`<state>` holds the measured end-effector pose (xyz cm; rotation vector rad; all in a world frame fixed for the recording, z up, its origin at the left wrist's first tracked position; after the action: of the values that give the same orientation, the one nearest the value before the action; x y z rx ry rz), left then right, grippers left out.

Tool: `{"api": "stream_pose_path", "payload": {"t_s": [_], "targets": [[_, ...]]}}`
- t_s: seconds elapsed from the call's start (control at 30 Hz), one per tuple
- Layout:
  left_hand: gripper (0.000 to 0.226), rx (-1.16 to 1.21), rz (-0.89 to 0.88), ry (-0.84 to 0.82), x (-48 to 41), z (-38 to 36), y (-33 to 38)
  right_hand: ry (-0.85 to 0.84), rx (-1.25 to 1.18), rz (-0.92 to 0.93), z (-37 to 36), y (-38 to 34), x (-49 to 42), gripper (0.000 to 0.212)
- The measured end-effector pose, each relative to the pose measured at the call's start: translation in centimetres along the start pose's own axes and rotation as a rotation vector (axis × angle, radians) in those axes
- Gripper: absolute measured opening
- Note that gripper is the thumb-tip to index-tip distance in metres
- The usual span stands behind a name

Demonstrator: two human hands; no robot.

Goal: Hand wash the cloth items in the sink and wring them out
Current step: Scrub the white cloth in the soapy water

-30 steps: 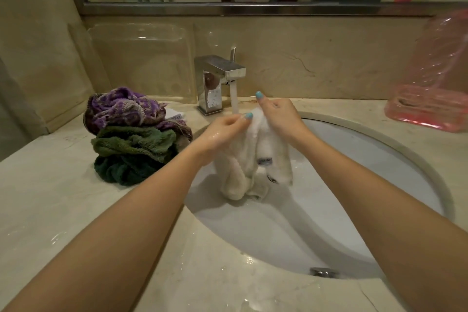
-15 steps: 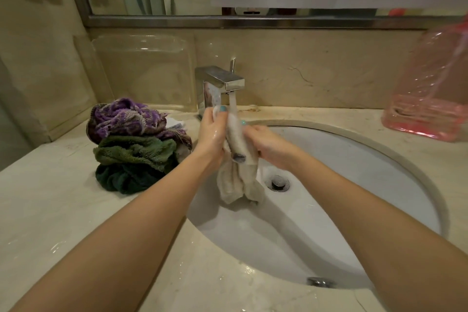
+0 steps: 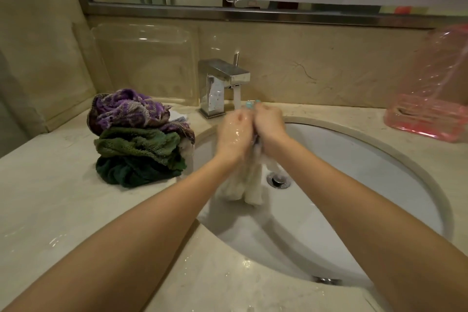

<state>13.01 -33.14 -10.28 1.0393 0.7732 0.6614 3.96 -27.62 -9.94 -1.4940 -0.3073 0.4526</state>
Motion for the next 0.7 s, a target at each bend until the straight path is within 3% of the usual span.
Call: {"api": "stream_pose_path", "payload": {"t_s": [0.07, 0.13, 0.3, 0.37, 0.47, 0.53, 0.6, 0.7], "targets": [[0.039, -0.061, -0.078, -0.033, 0.9, -1.0, 0.7, 0.02, -0.001, -0.015, 1.3, 1.3, -0.5, 0.027], [0.042, -0.039, -0.116, -0.065, 1.0, -1.2, 1.0, 0.034, 0.0, 0.064, 2.0, 1.0, -0.1, 0.035], [0.025, 0.126, 0.201, -0.023, -1.9, 1.6, -2.8, -0.195, 0.077, 0.33, -2.1, -2.2, 4.1, 0.046], [0.027, 0.152, 0.229, -0.029, -1.9, 2.1, -3.0, -0.203, 0.089, 0.342, -2.5, -2.3, 4.0, 0.049], [0.035, 0.197, 0.176, -0.156, -0.1, 0.2, -1.3, -0.069, 0.207, 0.259, 0.4, -0.7, 1.5, 0.046], [0.035, 0.221, 0.133, -0.197, 0.7, -0.7, -0.1, -0.065, 0.23, 0.221, 2.0, 0.3, 0.3, 0.044], [0.033, 0.314, 0.104, -0.156, 0.3, -0.4, 0.6, -0.216, 0.103, 0.071, 1.8, 1.7, -0.3, 0.05], [0.027, 0.457, 0.11, -0.115, -0.6, 0.4, 0.9, -0.597, -0.064, -0.322, 0.6, 6.1, 0.8, 0.082]]}}
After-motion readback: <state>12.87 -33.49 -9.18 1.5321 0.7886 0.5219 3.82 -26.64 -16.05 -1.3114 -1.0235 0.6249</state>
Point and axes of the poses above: each hand's wrist, its own x-axis away from the middle knuckle, its own z-axis out of the back of the hand, y = z × x, the point moved 8 cm from there along -x, towards the middle knuckle, and after that the axes turned 8 degrees about -x, right-handed, at the moved point
